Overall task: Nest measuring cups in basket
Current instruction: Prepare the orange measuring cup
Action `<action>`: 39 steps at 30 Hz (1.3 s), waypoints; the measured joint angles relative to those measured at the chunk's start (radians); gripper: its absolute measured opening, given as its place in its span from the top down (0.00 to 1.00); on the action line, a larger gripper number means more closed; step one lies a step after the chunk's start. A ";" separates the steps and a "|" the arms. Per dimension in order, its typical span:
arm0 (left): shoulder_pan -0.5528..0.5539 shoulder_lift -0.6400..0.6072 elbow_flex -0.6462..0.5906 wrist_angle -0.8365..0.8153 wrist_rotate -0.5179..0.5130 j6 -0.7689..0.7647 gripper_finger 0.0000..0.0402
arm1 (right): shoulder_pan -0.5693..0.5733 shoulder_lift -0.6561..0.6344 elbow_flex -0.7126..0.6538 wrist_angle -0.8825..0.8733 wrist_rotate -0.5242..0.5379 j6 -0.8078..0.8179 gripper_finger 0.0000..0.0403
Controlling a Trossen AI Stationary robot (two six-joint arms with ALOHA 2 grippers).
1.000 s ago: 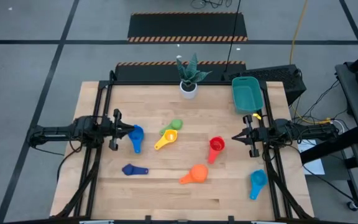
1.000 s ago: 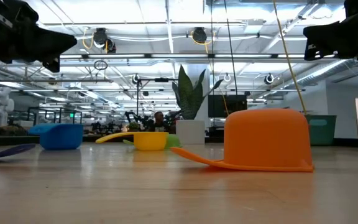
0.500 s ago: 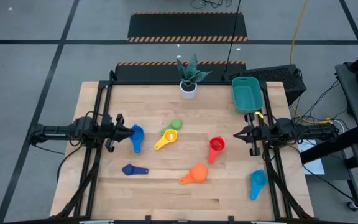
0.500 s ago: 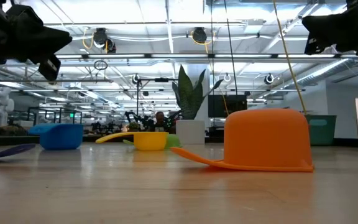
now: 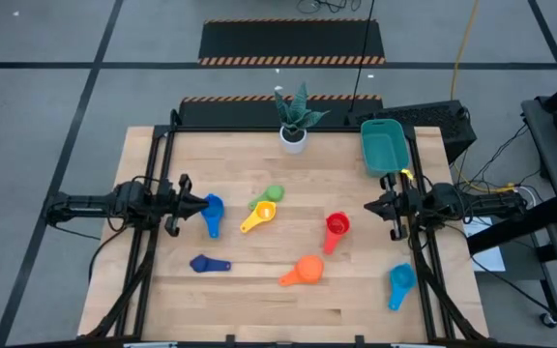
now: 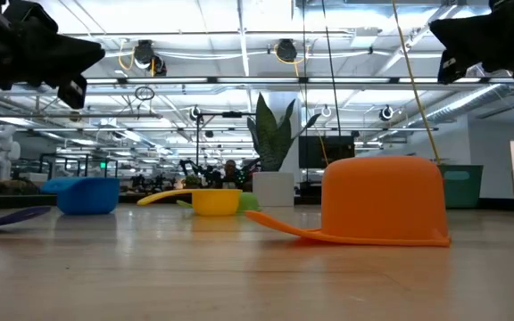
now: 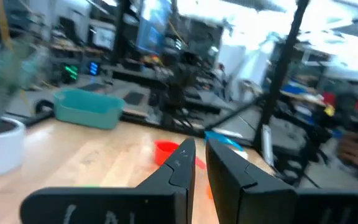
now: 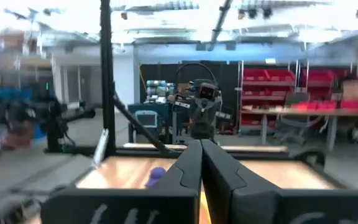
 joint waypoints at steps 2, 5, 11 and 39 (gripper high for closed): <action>0.000 0.000 0.000 0.038 -0.039 -0.015 0.90 | 0.000 0.000 0.000 -0.001 0.018 0.085 1.00; 0.000 0.000 0.000 0.136 -0.056 -0.019 0.90 | 0.000 0.000 0.000 0.008 0.023 0.146 1.00; 0.000 0.000 0.000 0.377 -0.023 0.054 0.90 | 0.000 0.007 0.000 0.006 0.018 0.134 1.00; -0.255 0.707 0.664 0.033 0.059 0.309 0.90 | 0.006 0.272 0.000 0.074 0.032 0.216 1.00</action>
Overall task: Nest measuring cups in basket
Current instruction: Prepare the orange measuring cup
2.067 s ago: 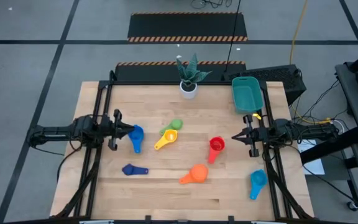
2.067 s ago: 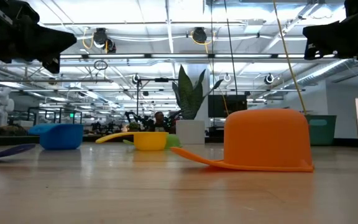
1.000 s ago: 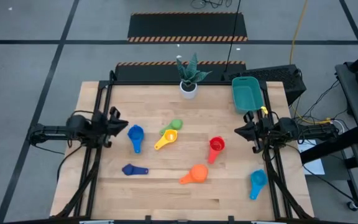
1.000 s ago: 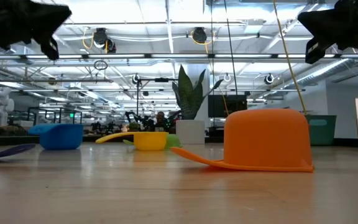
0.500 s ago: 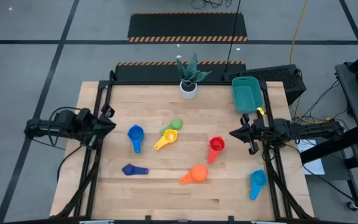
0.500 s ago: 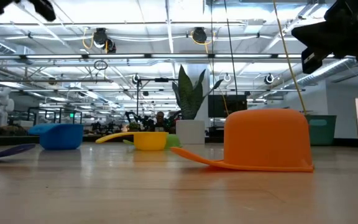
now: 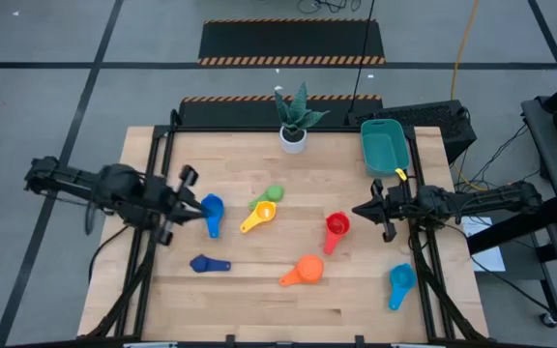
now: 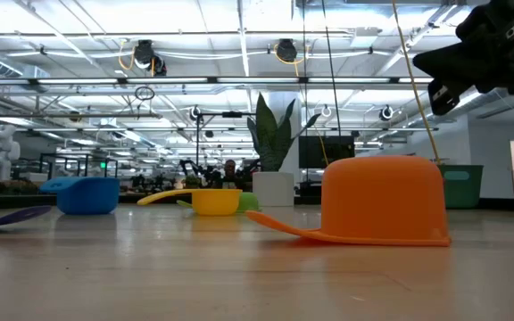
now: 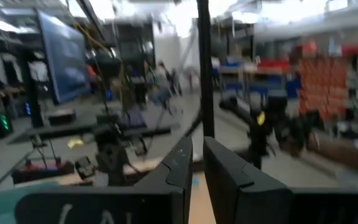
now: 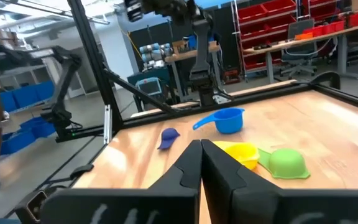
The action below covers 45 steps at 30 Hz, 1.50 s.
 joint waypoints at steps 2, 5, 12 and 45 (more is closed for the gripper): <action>-0.026 0.065 0.015 -0.005 0.000 0.039 0.90 | 0.000 0.008 0.000 0.000 0.021 0.001 1.00; -0.062 0.151 0.034 -0.004 -0.011 0.096 0.90 | 0.000 0.018 0.000 0.000 0.055 0.001 1.00; -0.131 0.311 0.057 -0.002 -0.161 0.173 0.90 | 0.000 0.042 0.000 0.000 0.147 -0.007 1.00; -0.260 0.897 0.359 -0.109 -0.192 0.280 0.60 | -0.001 0.119 0.000 0.003 0.198 0.012 1.00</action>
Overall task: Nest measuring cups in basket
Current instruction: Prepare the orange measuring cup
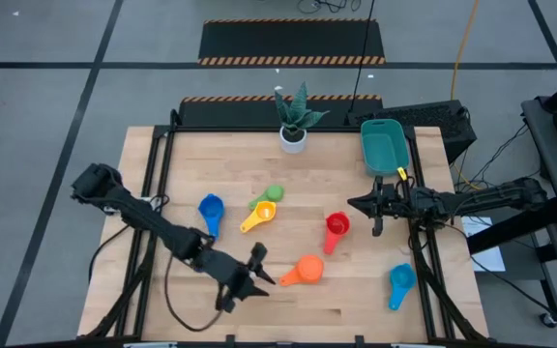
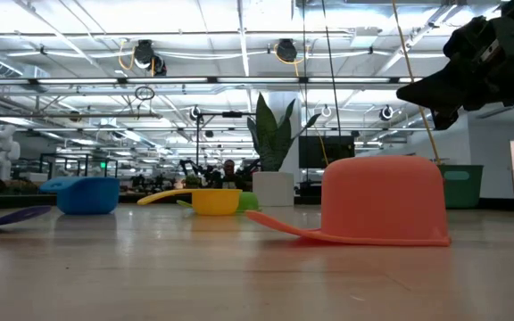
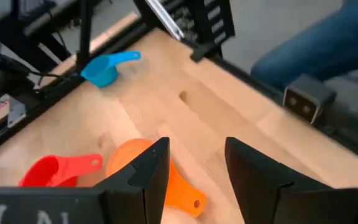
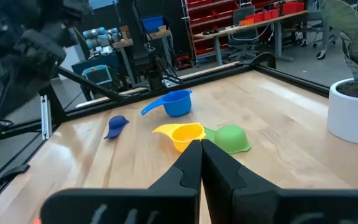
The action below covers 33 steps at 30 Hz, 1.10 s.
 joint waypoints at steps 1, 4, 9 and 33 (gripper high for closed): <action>0.000 0.022 0.019 -0.014 -0.001 0.008 0.60 | 0.000 0.000 0.000 0.000 0.000 0.005 1.00; 0.001 0.088 0.073 -0.067 -0.011 0.041 0.60 | 0.000 0.000 0.000 -0.003 0.000 0.017 1.00; 0.004 0.195 0.204 -0.201 -0.019 0.069 0.60 | 0.000 0.000 0.000 -0.006 -0.004 0.027 1.00; 0.029 0.497 0.382 -0.453 -0.211 0.164 0.60 | 0.000 0.047 0.000 -0.035 -0.006 0.069 1.00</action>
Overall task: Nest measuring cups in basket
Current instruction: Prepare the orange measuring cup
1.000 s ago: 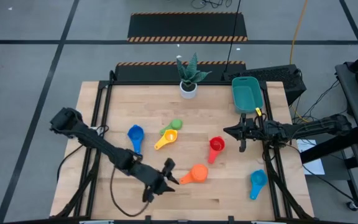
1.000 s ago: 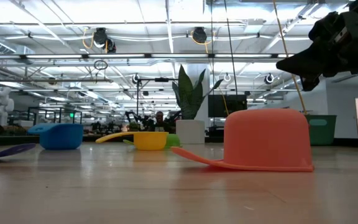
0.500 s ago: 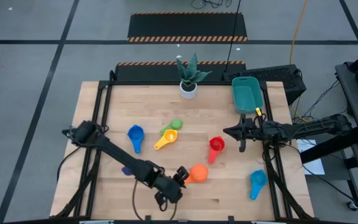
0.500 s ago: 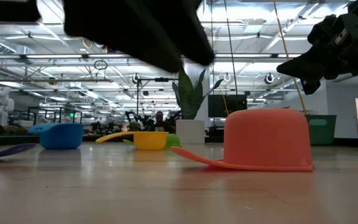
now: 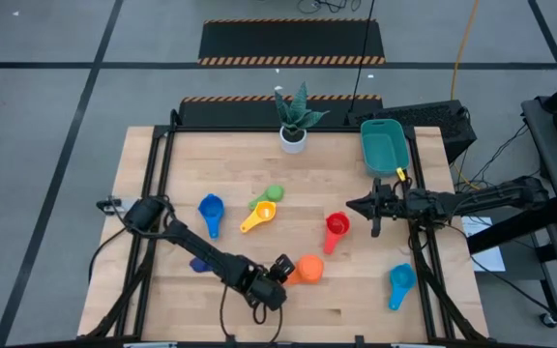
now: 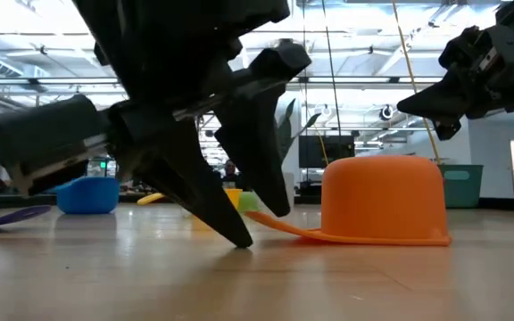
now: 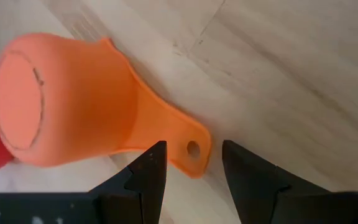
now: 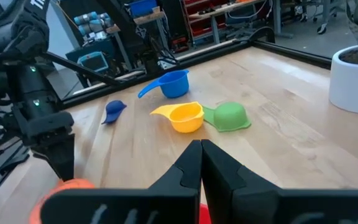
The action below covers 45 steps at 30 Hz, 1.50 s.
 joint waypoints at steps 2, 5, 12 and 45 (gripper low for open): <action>0.002 0.000 -0.003 0.005 -0.016 0.000 0.60 | 0.000 0.007 0.000 0.001 0.000 0.000 1.00; 0.010 0.001 -0.005 0.008 -0.020 0.012 0.60 | 0.000 0.017 0.000 0.000 0.000 0.000 1.00; 0.020 0.000 -0.025 0.036 -0.018 0.057 0.60 | 0.000 0.027 0.000 0.000 0.000 0.000 1.00; -0.011 -0.424 -0.033 -0.184 0.065 -0.279 0.98 | 0.000 0.049 0.000 -0.019 0.002 0.030 1.00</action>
